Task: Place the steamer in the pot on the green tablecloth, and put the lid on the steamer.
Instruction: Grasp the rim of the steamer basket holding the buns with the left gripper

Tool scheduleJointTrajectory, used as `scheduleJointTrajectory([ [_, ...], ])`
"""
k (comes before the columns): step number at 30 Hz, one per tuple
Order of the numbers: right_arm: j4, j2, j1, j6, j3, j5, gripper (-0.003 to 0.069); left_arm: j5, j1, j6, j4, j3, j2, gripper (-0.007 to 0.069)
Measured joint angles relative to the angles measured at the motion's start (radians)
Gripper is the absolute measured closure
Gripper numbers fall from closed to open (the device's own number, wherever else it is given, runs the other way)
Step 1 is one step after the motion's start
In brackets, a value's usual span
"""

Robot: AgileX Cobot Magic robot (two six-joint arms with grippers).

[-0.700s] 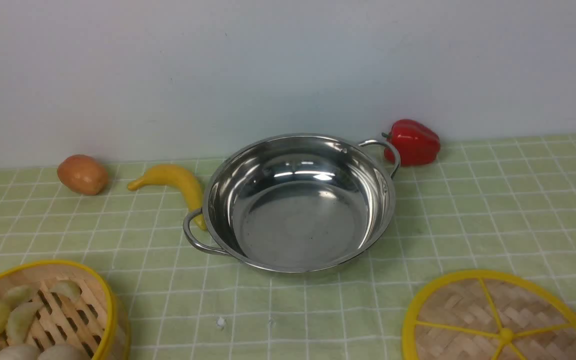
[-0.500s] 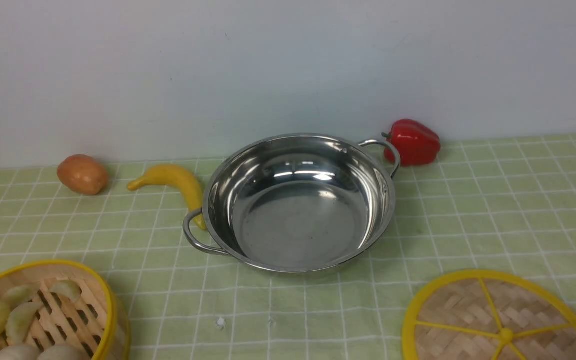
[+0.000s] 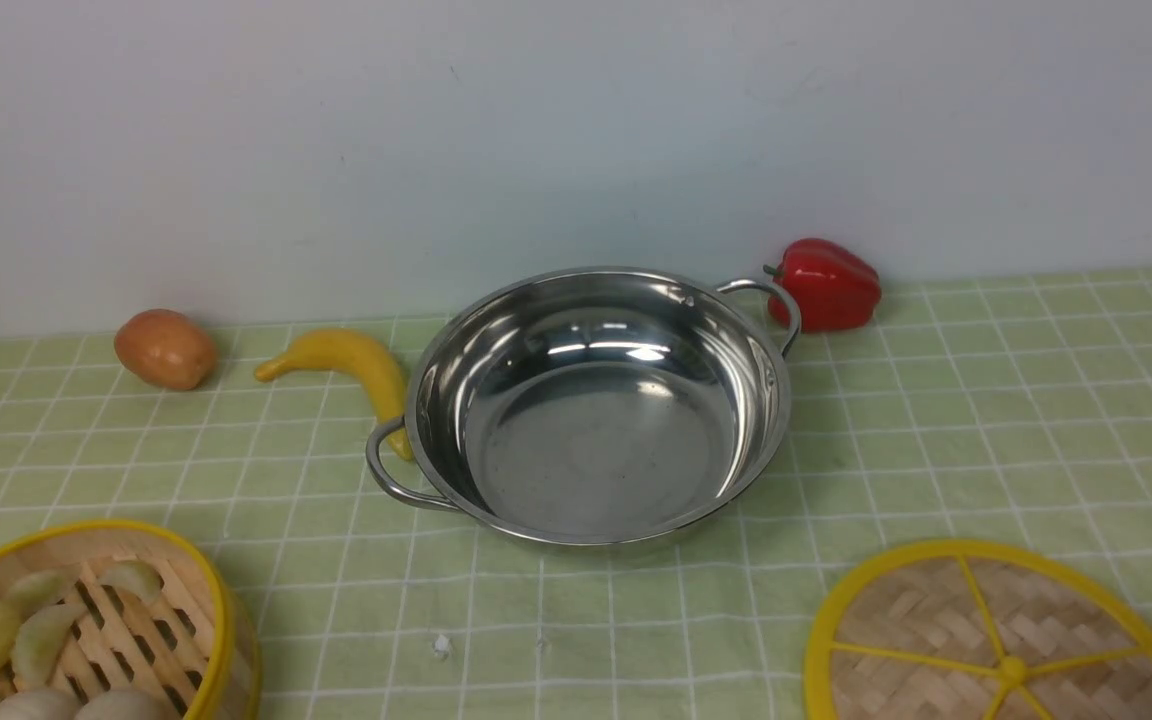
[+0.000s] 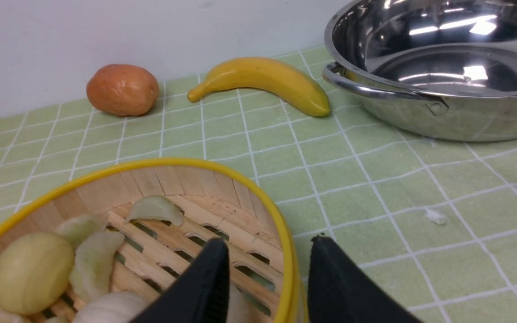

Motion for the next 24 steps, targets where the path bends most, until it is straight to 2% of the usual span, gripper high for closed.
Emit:
scheduleJointTrajectory([
  [7, 0.000, 0.000, 0.000, 0.000, 0.000, 0.000, 0.0419, -0.031, 0.000, -0.009, -0.020, 0.000, 0.000, 0.0382],
  [12, 0.000, 0.000, 0.000, 0.000, 0.000, 0.000, 0.0419, -0.110, 0.000, -0.045, -0.136, 0.000, 0.000, 0.0382],
  [14, 0.000, 0.000, 0.000, 0.000, 0.000, 0.000, 0.0419, -0.166, 0.000, -0.054, -0.208, 0.000, 0.000, 0.0382],
  [17, 0.000, 0.000, 0.000, 0.000, 0.000, 0.000, 0.0419, -0.236, 0.000, -0.060, -0.245, 0.000, 0.000, 0.0382],
  [24, 0.000, 0.000, 0.000, 0.000, 0.000, 0.000, 0.0419, -0.436, 0.000, -0.060, -0.262, 0.000, 0.000, 0.0382],
])
